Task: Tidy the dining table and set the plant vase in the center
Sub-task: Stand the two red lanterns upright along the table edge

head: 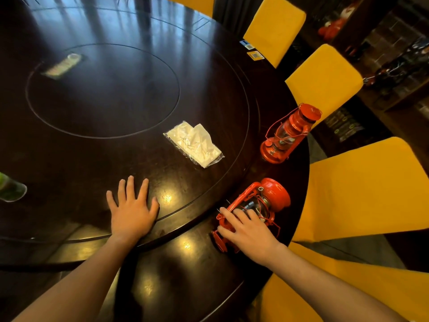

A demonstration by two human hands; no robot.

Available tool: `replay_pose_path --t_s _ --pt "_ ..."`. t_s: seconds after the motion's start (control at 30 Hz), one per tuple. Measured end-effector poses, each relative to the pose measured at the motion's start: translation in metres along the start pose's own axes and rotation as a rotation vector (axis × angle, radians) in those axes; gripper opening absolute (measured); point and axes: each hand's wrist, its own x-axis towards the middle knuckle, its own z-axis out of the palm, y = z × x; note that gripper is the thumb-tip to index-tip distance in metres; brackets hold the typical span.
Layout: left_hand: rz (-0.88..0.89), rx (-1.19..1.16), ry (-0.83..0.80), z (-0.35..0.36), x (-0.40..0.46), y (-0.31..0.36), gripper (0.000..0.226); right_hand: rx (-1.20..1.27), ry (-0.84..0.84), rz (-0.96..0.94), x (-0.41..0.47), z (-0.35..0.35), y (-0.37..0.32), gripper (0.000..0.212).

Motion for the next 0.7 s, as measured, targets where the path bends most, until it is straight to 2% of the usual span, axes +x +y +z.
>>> replay_pose_path --t_s 0.13,0.23,0.4,0.53,0.7 --pt "-0.001 -0.001 0.017 0.002 -0.001 0.0 0.067 -0.004 0.02 -0.035 0.003 -0.001 0.006 0.071" --pt "0.005 -0.004 0.005 0.002 0.0 -0.002 0.066 0.005 0.104 0.005 0.001 -0.007 0.009 0.069" --pt "0.002 -0.011 0.0 -0.002 -0.002 0.002 0.065 0.204 0.325 0.188 -0.006 -0.028 0.032 0.076" --pt "0.002 -0.011 -0.001 -0.003 -0.002 0.002 0.065 0.418 0.537 0.405 -0.012 -0.039 0.059 0.075" --pt "-0.006 -0.008 -0.001 -0.002 -0.001 0.001 0.065 0.689 0.67 0.659 -0.022 -0.026 0.091 0.078"
